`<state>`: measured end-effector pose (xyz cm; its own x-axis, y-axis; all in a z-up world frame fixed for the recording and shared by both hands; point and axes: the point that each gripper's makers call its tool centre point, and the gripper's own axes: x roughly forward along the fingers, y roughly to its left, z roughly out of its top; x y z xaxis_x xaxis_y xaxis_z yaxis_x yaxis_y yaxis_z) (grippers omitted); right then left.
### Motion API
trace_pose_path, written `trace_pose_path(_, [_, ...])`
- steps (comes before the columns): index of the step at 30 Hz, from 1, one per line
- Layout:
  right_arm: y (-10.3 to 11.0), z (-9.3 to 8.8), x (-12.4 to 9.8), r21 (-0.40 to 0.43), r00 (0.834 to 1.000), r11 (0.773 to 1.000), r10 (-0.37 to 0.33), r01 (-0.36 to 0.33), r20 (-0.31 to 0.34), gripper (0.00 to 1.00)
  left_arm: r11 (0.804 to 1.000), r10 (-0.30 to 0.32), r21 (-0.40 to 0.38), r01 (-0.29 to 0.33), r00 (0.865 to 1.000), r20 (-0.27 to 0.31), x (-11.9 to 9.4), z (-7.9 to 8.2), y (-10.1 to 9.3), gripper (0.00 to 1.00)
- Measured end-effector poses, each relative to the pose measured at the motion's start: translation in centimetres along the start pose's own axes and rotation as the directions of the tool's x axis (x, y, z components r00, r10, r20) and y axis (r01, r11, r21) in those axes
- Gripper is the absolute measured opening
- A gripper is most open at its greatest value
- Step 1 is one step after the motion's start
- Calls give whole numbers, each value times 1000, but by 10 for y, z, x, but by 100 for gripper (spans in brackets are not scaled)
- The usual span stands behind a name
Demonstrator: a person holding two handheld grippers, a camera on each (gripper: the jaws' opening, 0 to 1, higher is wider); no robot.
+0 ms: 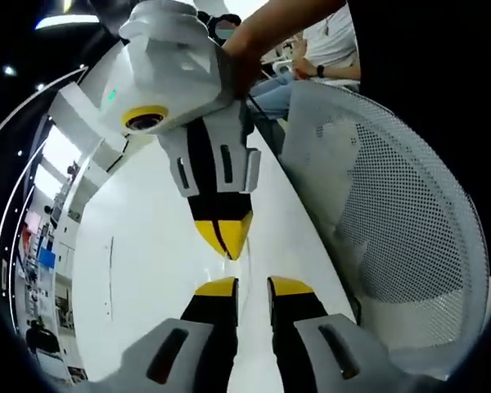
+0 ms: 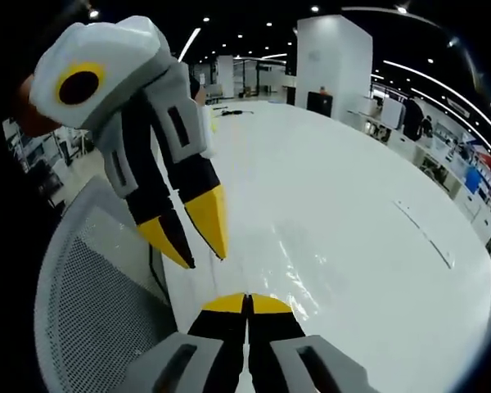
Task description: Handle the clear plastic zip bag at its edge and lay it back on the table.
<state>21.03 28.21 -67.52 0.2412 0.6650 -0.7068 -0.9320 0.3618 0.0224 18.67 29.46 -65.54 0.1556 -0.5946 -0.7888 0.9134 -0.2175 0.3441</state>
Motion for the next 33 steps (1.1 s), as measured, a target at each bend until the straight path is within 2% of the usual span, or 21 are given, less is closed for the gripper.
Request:
trace_pose_path(20, [1, 5, -6, 19, 1000, 1000, 2, -2, -1, 0, 999, -27, 21, 28, 998, -54, 12, -15, -9, 11])
trace_pose_path(27, [2, 6, -6, 19, 1000, 1000, 3, -3, -5, 0, 999, -17, 27, 18, 999, -45, 12, -15, -6, 0])
trace_pose_path(33, [3, 5, -6, 26, 1000, 1000, 5, -5, -2, 0, 1000, -12, 14, 13, 999, -31, 9, -13, -5, 0])
